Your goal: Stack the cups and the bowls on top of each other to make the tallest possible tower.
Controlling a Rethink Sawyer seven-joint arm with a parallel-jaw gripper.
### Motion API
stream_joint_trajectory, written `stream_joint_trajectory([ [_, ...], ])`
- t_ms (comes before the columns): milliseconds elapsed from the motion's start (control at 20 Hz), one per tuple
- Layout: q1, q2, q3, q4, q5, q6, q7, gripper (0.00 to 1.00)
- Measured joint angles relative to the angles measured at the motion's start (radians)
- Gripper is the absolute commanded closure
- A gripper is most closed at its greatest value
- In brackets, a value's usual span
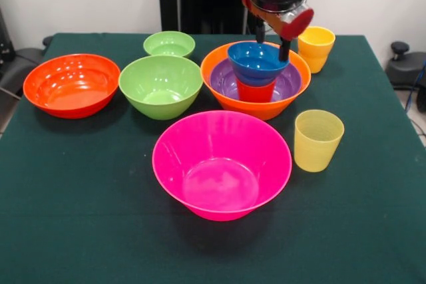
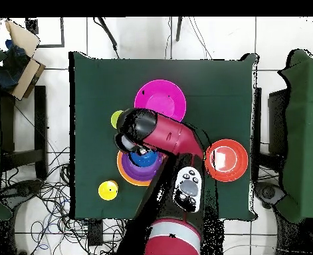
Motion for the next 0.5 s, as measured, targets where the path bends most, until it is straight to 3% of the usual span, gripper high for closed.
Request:
stream_joint_trajectory([
  [500,-0.084,-0.030,0.001,-0.032,-0.105,0.036,0.000,0.00],
])
